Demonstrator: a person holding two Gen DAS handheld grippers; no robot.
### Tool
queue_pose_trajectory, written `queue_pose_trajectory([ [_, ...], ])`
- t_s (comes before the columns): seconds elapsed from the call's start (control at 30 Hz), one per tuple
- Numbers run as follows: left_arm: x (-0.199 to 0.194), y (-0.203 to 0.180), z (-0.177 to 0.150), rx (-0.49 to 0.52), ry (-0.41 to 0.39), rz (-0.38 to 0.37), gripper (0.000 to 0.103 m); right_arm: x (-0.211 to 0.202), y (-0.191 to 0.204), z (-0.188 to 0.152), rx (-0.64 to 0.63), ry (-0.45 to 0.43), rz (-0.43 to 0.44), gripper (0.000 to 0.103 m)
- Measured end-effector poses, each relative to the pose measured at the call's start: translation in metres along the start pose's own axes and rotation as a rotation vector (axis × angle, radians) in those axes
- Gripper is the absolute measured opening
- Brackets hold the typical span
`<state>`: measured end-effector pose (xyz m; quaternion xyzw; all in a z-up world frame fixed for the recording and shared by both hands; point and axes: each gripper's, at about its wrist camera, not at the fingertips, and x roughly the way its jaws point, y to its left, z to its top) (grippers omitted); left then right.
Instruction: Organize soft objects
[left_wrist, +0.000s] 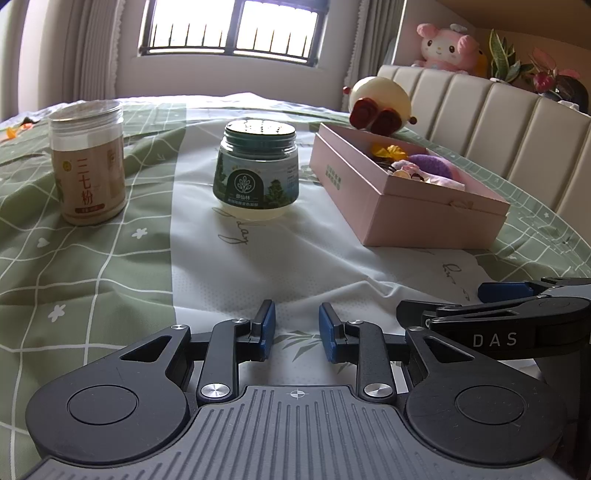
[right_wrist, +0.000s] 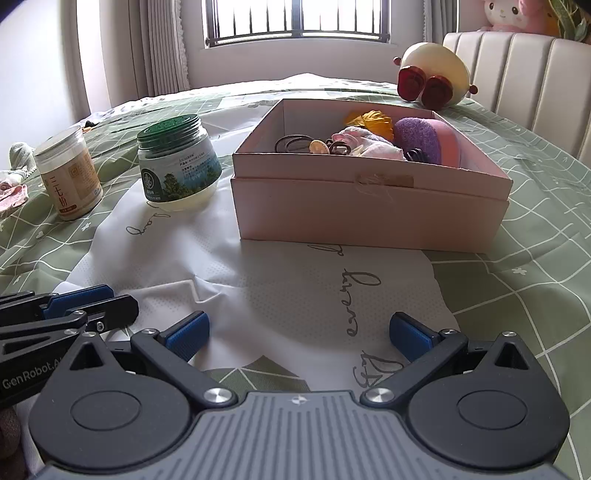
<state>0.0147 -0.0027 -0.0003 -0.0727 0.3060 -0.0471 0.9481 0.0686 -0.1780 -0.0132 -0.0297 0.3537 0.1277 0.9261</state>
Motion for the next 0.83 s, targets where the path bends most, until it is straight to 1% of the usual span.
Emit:
queue_pose_trajectory([
  [0.83,0.0000,-0.0002,-0.0001,0.006,-0.001,0.005,0.029,-0.0005,-0.0001,-0.0001,0.002,-0.001,0.000,0.103],
])
